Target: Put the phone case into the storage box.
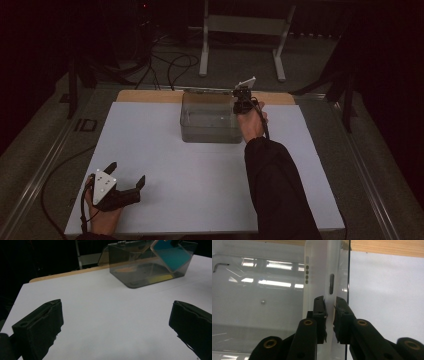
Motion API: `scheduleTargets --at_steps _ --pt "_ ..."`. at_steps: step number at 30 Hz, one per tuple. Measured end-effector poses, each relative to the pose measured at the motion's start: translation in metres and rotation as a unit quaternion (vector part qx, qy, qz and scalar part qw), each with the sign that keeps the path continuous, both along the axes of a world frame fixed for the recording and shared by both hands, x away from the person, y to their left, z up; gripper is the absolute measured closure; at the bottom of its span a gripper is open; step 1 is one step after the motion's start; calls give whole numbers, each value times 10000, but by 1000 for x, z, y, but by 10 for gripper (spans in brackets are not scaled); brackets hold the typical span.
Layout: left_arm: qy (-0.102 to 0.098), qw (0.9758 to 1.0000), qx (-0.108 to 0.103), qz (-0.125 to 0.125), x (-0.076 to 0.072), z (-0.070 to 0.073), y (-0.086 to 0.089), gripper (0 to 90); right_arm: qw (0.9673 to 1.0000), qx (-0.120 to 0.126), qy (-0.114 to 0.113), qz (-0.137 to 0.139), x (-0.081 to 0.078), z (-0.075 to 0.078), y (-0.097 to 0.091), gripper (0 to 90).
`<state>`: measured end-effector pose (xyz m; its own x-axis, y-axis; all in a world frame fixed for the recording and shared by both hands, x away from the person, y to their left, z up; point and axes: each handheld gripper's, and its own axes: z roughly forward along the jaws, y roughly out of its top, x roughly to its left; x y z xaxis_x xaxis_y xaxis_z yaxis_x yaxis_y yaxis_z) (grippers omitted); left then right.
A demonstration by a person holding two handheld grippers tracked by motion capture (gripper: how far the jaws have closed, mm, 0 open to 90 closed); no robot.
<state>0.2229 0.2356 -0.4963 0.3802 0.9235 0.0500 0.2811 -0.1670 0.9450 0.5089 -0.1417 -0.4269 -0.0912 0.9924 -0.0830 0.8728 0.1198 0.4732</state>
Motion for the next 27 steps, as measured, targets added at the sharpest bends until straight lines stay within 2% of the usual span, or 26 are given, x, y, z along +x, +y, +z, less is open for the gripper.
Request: scheduleTargets --at_steps 8,27 --pt "-2 10000 3 -4 0 0 0 3 9999 -104 -25 -69 0 -1 3 812" --pt "-3 10000 5 -6 0 0 0 3 9999 -113 -66 -96 1 -1 4 808"
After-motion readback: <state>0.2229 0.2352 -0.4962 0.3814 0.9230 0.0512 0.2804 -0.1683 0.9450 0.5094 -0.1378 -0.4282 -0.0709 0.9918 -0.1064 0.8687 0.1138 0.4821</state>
